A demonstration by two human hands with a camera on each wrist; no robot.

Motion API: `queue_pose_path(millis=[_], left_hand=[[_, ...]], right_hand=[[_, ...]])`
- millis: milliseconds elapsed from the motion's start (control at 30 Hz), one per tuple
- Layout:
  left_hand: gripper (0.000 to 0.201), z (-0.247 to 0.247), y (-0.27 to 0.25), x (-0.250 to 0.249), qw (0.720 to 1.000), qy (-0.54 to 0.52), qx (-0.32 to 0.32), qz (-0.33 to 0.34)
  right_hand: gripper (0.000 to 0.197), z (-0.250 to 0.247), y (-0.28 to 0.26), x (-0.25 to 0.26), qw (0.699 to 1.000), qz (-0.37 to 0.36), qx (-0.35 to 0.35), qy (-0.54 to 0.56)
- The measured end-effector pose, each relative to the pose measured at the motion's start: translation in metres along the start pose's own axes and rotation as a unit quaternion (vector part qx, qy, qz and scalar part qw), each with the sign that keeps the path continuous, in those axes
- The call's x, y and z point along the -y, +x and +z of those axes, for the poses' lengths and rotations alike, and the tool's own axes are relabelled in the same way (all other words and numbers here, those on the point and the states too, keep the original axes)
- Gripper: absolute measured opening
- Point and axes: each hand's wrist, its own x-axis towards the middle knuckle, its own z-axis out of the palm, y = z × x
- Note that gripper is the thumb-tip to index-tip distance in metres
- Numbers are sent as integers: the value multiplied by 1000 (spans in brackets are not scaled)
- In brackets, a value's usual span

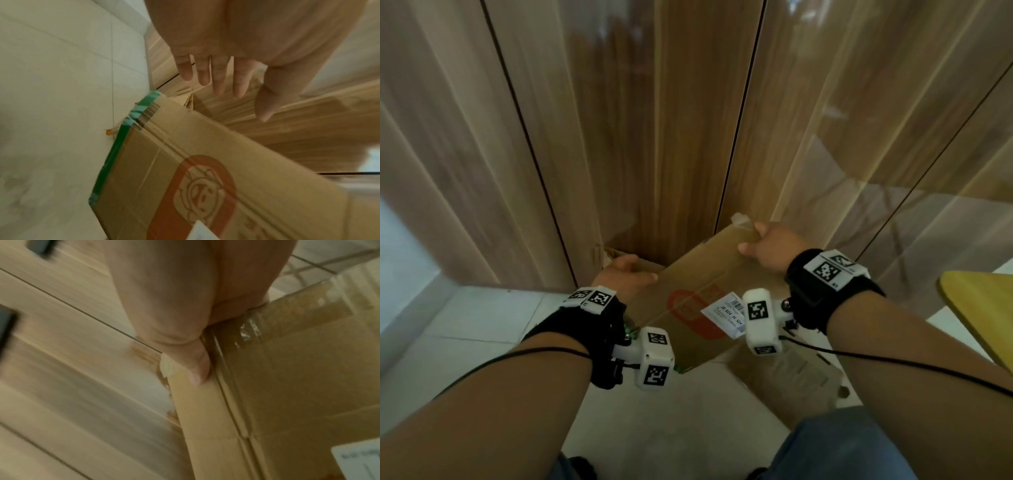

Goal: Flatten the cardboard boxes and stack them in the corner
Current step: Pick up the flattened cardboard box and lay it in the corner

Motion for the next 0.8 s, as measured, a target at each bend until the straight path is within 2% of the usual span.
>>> queue_pose_path(millis=[67, 167, 267, 367, 467, 567, 600, 667, 733, 800], left_hand=[[78, -11, -8, -3, 999, 44, 19, 25], [86, -35, -22, -9, 995, 81, 24, 47], [86, -64, -36, -11, 994, 90, -20, 61], [75, -97, -48, -11, 987, 124, -78, 62], [58, -134, -59, -8, 982, 101, -141, 77], [51, -176, -68, -2, 974, 88, -191, 83], [51, -192, -71, 2, 972, 84, -202, 80], [51, -227, -77, 13, 968, 80, -224, 73], [49, -252, -81, 20, 964, 73, -245, 74], [47, -279, -86, 29, 961, 47, -260, 75]], right_hand=[[53, -13, -12, 19, 999, -33, 4, 8], [49, -21, -23, 53, 996, -87, 3, 29], [49, -20, -29, 89, 990, -138, -4, 36], [45, -14, -34, 127, 981, -185, -6, 55], [49, -6, -35, 166, 973, -220, -6, 72], [38, 4, -34, 197, 959, -257, -61, 103], [38, 7, -33, 205, 956, -261, -85, 105], [49, 18, -29, 221, 958, -251, -98, 92], [66, 26, -25, 226, 969, -221, -73, 78], [73, 42, -22, 237, 977, -203, -28, 59]])
